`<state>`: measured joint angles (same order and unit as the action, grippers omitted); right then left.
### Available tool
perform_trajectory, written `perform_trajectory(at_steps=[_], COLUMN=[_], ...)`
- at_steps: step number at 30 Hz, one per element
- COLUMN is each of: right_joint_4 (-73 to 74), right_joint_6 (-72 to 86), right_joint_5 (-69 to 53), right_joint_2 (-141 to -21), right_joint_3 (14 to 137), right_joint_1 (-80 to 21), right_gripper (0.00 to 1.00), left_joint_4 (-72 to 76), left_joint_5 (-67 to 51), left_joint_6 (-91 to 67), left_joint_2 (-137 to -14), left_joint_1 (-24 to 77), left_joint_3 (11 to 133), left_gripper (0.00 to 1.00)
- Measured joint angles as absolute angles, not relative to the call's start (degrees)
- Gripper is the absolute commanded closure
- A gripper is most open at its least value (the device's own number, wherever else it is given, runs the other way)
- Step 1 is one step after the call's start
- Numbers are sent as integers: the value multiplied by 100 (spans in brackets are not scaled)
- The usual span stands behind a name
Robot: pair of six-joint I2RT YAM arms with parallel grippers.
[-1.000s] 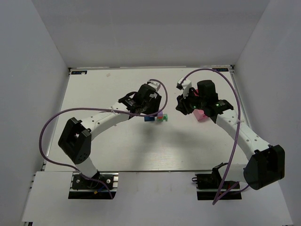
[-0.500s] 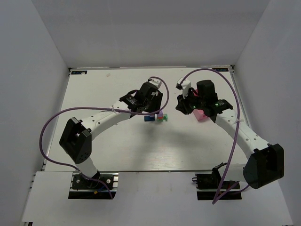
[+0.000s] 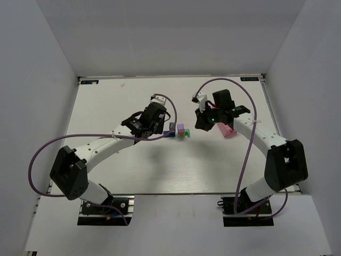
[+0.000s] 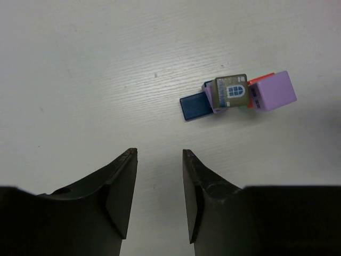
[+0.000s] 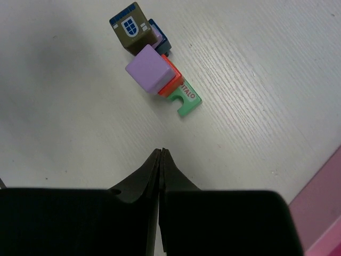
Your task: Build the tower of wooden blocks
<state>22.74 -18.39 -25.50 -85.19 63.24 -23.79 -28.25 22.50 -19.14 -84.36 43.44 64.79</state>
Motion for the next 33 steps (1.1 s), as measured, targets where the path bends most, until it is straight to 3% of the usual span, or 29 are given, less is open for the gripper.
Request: perform_trajectory(at_steps=[33], right_joint_4=[2899], right_joint_6=[-1822], right_joint_5=[-3050], right_joint_2=[-10267], right_joint_3=[7631], right_joint_1=[-2488], right_gripper=[98], left_joint_4=[-2600], left_joint_5=[1769], left_joint_6=[-1697], left_joint_2=[-9515], left_joint_1=[4075], left_joint_3=[6781], left_gripper=[53])
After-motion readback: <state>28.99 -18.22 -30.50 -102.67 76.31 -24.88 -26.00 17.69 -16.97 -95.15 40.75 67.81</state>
